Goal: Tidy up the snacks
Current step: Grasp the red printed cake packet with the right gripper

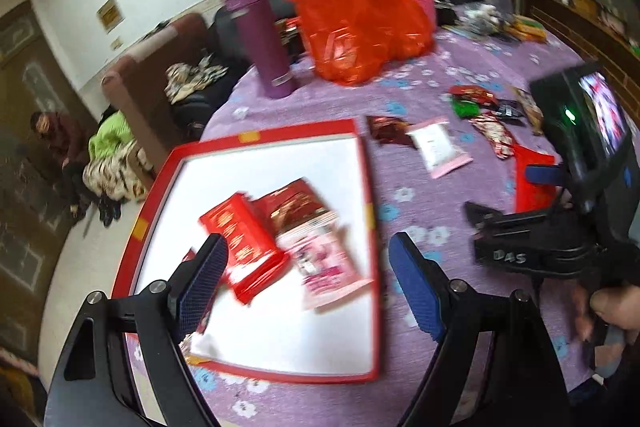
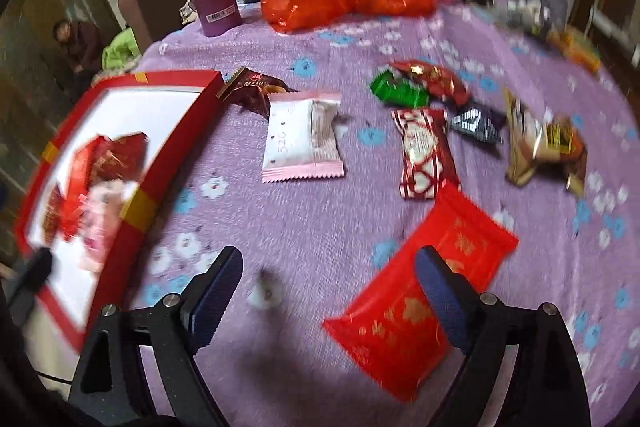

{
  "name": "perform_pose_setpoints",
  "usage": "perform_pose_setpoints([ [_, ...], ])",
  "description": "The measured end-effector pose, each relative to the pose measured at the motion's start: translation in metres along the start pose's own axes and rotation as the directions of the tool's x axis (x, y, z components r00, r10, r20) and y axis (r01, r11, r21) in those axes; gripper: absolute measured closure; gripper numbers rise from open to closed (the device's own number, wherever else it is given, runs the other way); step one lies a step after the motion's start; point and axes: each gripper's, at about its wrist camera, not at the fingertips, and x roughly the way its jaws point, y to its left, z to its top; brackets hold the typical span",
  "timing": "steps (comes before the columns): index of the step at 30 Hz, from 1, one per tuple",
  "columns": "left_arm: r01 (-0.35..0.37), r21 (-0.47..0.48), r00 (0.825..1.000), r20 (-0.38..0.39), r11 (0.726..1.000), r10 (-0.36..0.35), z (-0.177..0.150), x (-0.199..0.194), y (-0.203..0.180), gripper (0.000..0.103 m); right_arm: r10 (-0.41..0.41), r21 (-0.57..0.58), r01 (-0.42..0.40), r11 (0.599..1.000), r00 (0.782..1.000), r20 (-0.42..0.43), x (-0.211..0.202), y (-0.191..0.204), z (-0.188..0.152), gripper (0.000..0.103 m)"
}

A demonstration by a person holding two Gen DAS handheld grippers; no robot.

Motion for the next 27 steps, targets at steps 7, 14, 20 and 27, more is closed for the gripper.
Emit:
perform_pose_setpoints([
  [7, 0.011, -0.077, 1.0, -0.012, 0.997, -0.012, -0.007, 0.008, 0.029, 0.02, -0.174, -0.099, 0.181, 0.978, 0.981, 0.082, 0.001, -0.021, -0.001, 0.085],
  [14, 0.081, -0.03, 0.997, -0.014, 0.996, -0.081, 0.001, 0.02, 0.006, 0.02, 0.137, 0.054, -0.143, 0.988, 0.986, 0.094, -0.036, -0.108, -0.014, 0.082],
  [20, 0.131, 0.022, 0.991, -0.022, 0.991, -0.13, 0.005, 0.026, -0.02, 0.02, 0.153, 0.21, -0.154, 0.966, 0.988, 0.019, -0.045, -0.147, -0.02, 0.057],
  [27, 0.156, 0.001, 0.987, -0.03, 0.988, -0.155, 0.006, 0.029, -0.014, 0.02, 0.211, 0.222, -0.174, 0.959, 0.965, -0.154, -0.008, -0.099, -0.005, 0.045],
])
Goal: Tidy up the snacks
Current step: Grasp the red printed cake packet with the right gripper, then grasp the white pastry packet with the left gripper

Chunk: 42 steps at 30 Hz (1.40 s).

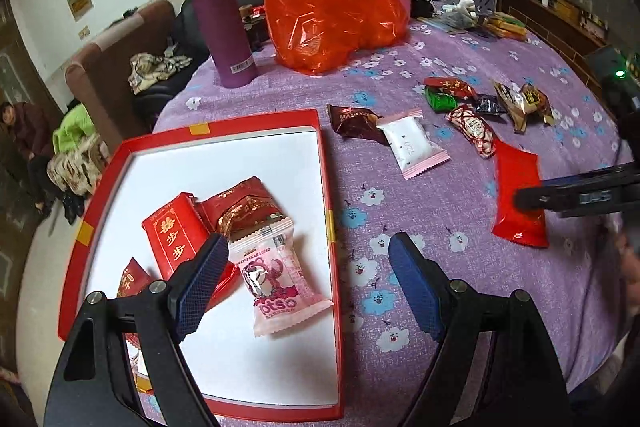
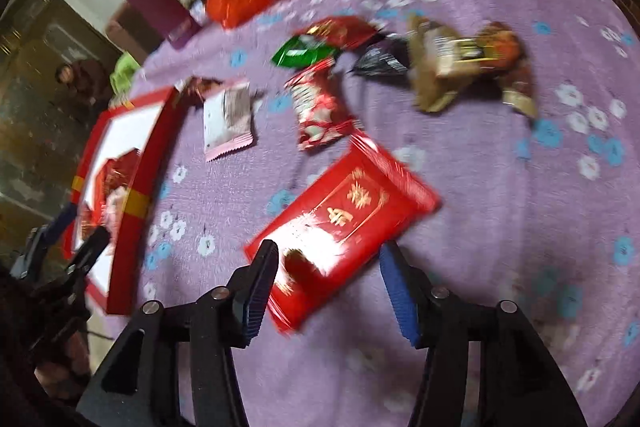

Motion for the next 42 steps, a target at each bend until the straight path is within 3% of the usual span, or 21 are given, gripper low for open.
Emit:
perform_pose_setpoints([
  [3, 0.043, -0.054, 0.999, -0.016, 0.998, -0.044, 0.009, 0.004, 0.003, 0.02, -0.084, -0.02, 0.084, 0.996, 0.996, 0.02, 0.012, 0.021, 0.011, 0.034],
  [7, 0.095, -0.084, 0.995, -0.005, 0.992, -0.096, 0.028, 0.008, -0.007, 0.02, -0.251, -0.16, 0.271, 0.949, 0.959, 0.132, 0.028, 0.049, 0.009, 0.035],
  [10, 0.068, -0.075, 0.997, -0.03, 0.995, -0.07, 0.046, 0.02, -0.023, 0.02, -0.228, -0.189, 0.257, 0.948, 0.96, 0.161, 0.023, 0.04, 0.003, 0.052],
  [14, 0.085, -0.057, 0.993, -0.079, 0.995, -0.089, 0.064, 0.047, -0.052, 0.02, -0.225, -0.176, 0.251, 0.952, 0.962, 0.155, 0.007, 0.005, -0.004, 0.052],
  [19, 0.027, -0.072, 0.989, -0.141, 0.997, -0.037, 0.077, 0.089, -0.08, 0.02, -0.203, -0.13, 0.229, 0.965, 0.961, 0.188, -0.012, -0.034, -0.012, 0.051],
  [23, -0.037, -0.083, 0.984, -0.176, 0.996, 0.022, 0.079, 0.113, -0.091, 0.02, -0.216, -0.144, 0.249, 0.958, 0.954, 0.209, -0.015, -0.034, -0.016, 0.051],
  [27, 0.01, -0.117, 0.989, -0.145, 0.993, -0.027, 0.074, 0.124, -0.089, 0.02, -0.198, -0.148, 0.233, 0.961, 0.956, 0.215, -0.015, -0.034, -0.017, 0.051],
  [30, 0.05, -0.128, 0.993, -0.098, 0.991, -0.063, 0.07, 0.123, -0.084, 0.035, -0.198, -0.15, 0.233, 0.961, 0.956, 0.219, -0.013, -0.035, -0.014, 0.051],
  [32, 0.074, -0.107, 0.993, -0.082, 0.992, -0.083, 0.068, 0.118, -0.084, 0.06, -0.198, -0.149, 0.233, 0.961, 0.955, 0.22, -0.013, -0.035, -0.014, 0.051],
  [35, 0.102, -0.084, 0.991, -0.079, 0.991, -0.109, 0.067, 0.114, -0.087, 0.072, -0.206, -0.153, 0.244, 0.958, 0.952, 0.225, -0.013, -0.033, -0.015, 0.052],
  [39, 0.165, -0.068, 0.982, -0.083, 0.984, -0.171, 0.056, 0.105, -0.09, 0.074, -0.196, -0.163, 0.233, 0.959, 0.956, 0.218, -0.014, -0.03, -0.018, 0.052],
  [42, 0.22, -0.065, 0.97, -0.088, 0.973, -0.225, 0.042, 0.093, -0.089, 0.074, -0.143, -0.149, 0.175, 0.973, 0.969, 0.203, -0.018, -0.034, -0.021, 0.052],
])
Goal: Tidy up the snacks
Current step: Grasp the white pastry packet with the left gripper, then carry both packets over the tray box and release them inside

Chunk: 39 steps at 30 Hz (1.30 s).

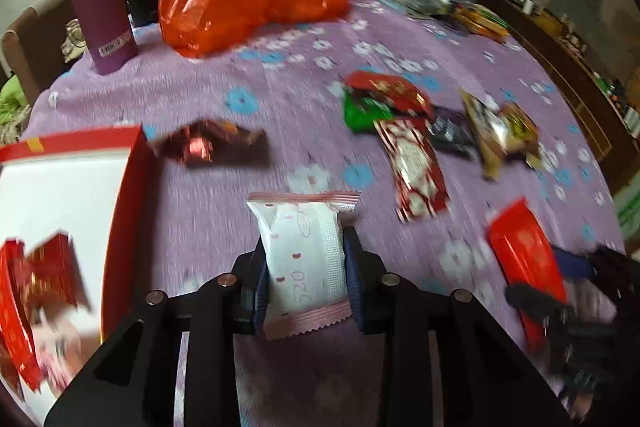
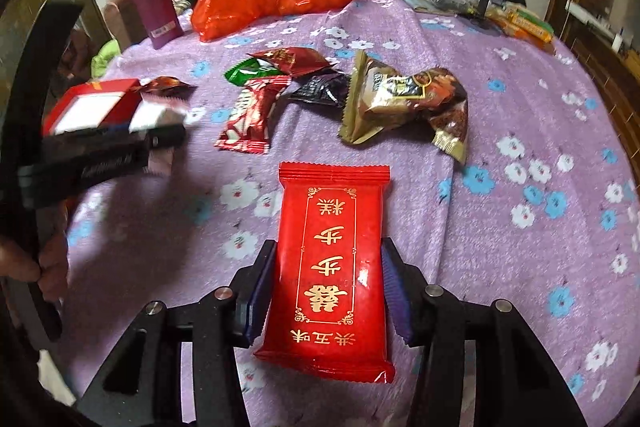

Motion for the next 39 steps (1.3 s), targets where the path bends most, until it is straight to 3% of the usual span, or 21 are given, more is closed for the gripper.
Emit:
perform_pose_setpoints([
  [3, 0.051, -0.012, 0.999, 0.01, 0.999, -0.05, -0.015, -0.016, 0.003, 0.074, 0.098, 0.06, -0.097, 0.993, 0.995, -0.01, -0.005, -0.01, -0.003, 0.052],
  [9, 0.07, 0.003, 0.994, 0.089, 0.998, -0.069, -0.042, -0.065, 0.011, 0.073, 0.31, 0.146, -0.307, 0.941, 0.951, 0.002, -0.013, -0.014, -0.006, 0.052],
  [16, 0.015, -0.028, 0.987, 0.161, 0.999, -0.01, -0.066, -0.104, 0.042, 0.073, 0.415, 0.124, -0.418, 0.9, 0.909, 0.047, -0.026, 0.016, 0.001, 0.052],
  [24, -0.08, -0.1, 0.972, 0.213, 0.992, 0.1, -0.089, -0.13, 0.086, 0.073, 0.473, 0.041, -0.476, 0.879, 0.879, 0.059, -0.032, 0.068, 0.012, 0.053],
  [30, -0.172, -0.145, 0.94, 0.272, 0.974, 0.206, -0.104, -0.156, 0.106, 0.073, 0.529, -0.007, -0.529, 0.849, 0.848, 0.024, -0.024, 0.107, 0.026, 0.053],
  [33, -0.195, -0.207, 0.926, 0.283, 0.959, 0.25, -0.109, -0.169, 0.118, 0.073, 0.593, -0.069, -0.591, 0.804, 0.805, 0.015, -0.021, 0.143, 0.055, 0.053],
  [39, -0.3, -0.294, 0.881, 0.279, 0.907, 0.382, -0.12, -0.198, 0.141, 0.073, 0.756, -0.095, -0.753, 0.651, 0.654, -0.002, -0.008, 0.224, 0.104, 0.053],
])
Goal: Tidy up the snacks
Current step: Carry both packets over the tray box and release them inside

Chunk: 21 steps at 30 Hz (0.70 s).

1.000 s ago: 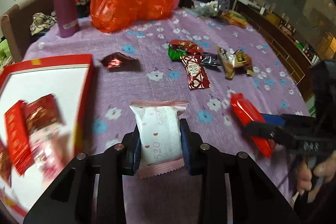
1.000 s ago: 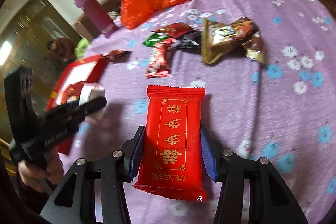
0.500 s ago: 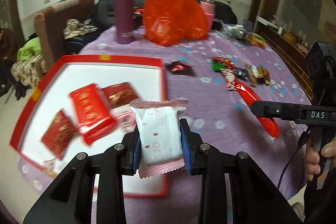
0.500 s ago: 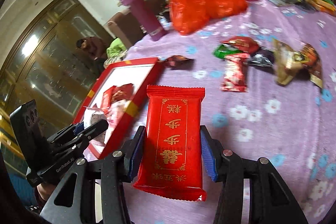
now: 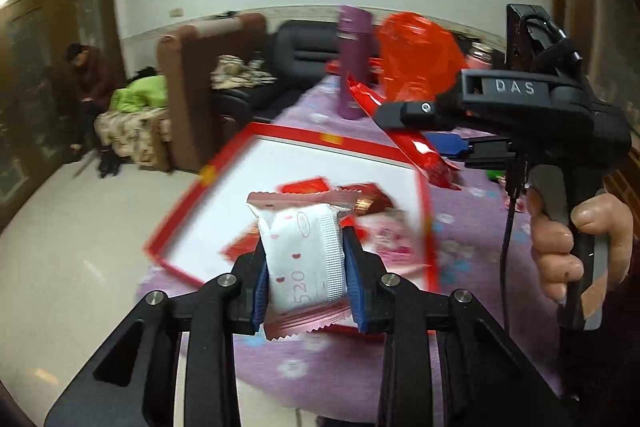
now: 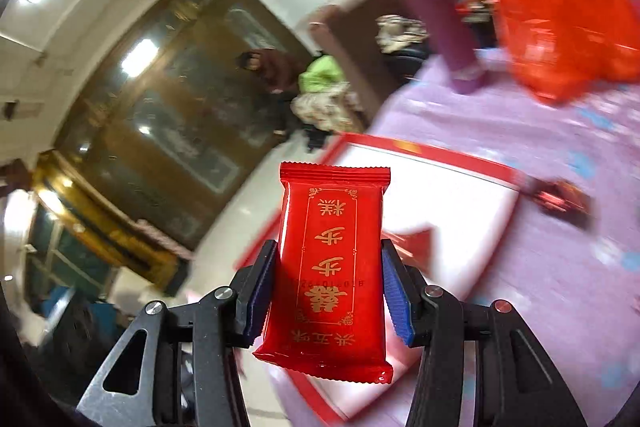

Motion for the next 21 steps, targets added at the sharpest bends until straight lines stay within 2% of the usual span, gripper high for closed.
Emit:
perform_pose_setpoints([
  [3, -0.078, -0.03, 0.997, 0.008, 0.996, 0.079, 0.009, -0.004, 0.015, 0.073, 0.111, 0.028, -0.111, 0.993, 0.994, 0.013, 0.024, 0.01, 0.005, 0.053],
  [6, -0.139, -0.037, 0.99, 0.02, 0.99, 0.14, 0.016, 0.001, 0.024, 0.073, 0.162, 0.041, -0.162, 0.986, 0.987, 0.003, 0.038, 0.005, 0.003, 0.053],
  [9, -0.139, -0.076, 0.99, 0.017, 0.987, 0.141, 0.022, 0.014, 0.034, 0.073, 0.134, 0.096, -0.131, 0.987, 0.991, -0.018, 0.042, -0.014, 0.004, 0.053],
  [12, -0.146, -0.085, 0.989, -0.011, 0.986, 0.146, 0.023, 0.034, 0.04, 0.073, 0.065, 0.1, -0.066, 0.993, 0.998, 0.015, 0.037, -0.029, 0.006, 0.053],
  [14, -0.149, -0.087, 0.989, -0.036, 0.985, 0.147, 0.023, 0.049, 0.042, 0.073, 0.061, 0.124, -0.062, 0.99, 0.998, 0.014, 0.038, -0.038, 0.007, 0.053],
  [17, -0.144, -0.09, 0.988, -0.063, 0.985, 0.139, 0.025, 0.061, 0.038, 0.073, 0.005, 0.119, -0.007, 0.993, 1.0, 0.018, 0.043, -0.046, 0.007, 0.053],
  [21, -0.128, -0.071, 0.989, -0.084, 0.989, 0.122, 0.031, 0.078, 0.024, 0.073, -0.006, 0.119, 0.005, 0.993, 1.0, 0.004, 0.052, -0.051, 0.006, 0.053],
])
